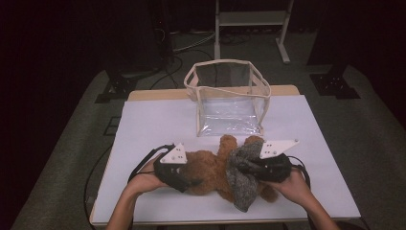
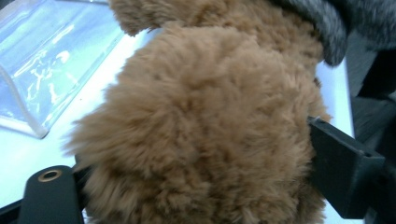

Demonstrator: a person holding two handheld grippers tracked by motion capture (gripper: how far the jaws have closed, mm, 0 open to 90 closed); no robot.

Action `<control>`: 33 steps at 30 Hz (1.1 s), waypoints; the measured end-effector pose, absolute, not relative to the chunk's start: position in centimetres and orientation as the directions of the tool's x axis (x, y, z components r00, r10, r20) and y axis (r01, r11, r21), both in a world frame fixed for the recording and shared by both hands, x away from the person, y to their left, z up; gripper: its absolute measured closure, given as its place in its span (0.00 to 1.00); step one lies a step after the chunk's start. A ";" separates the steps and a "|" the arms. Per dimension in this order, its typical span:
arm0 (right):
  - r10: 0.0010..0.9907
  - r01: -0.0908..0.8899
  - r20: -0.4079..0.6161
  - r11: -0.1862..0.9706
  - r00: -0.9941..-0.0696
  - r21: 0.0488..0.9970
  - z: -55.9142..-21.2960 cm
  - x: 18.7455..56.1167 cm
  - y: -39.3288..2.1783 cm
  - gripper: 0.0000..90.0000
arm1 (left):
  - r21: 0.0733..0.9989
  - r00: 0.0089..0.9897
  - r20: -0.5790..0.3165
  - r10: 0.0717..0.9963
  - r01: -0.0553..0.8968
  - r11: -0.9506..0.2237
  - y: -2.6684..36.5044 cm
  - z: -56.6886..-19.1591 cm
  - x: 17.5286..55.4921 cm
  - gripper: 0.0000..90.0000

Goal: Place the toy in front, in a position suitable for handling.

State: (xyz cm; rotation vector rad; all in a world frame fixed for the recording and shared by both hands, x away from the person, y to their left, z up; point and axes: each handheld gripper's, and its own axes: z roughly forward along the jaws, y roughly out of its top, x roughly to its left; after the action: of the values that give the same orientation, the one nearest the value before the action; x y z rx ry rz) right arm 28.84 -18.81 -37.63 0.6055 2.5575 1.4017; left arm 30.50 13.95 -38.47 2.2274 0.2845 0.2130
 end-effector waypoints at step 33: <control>0.399 0.252 0.050 0.473 -0.916 0.844 -37.8 27.1 -19.5 0.84 | 0.798 0.973 0.041 0.227 0.105 -0.593 13.9 -38.8 29.8 0.28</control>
State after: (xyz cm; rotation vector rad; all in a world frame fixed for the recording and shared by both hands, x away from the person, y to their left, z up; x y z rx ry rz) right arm 27.12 -19.46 -37.76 0.5702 2.5614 1.4276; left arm 29.82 13.93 -38.84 2.2087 0.2317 0.1715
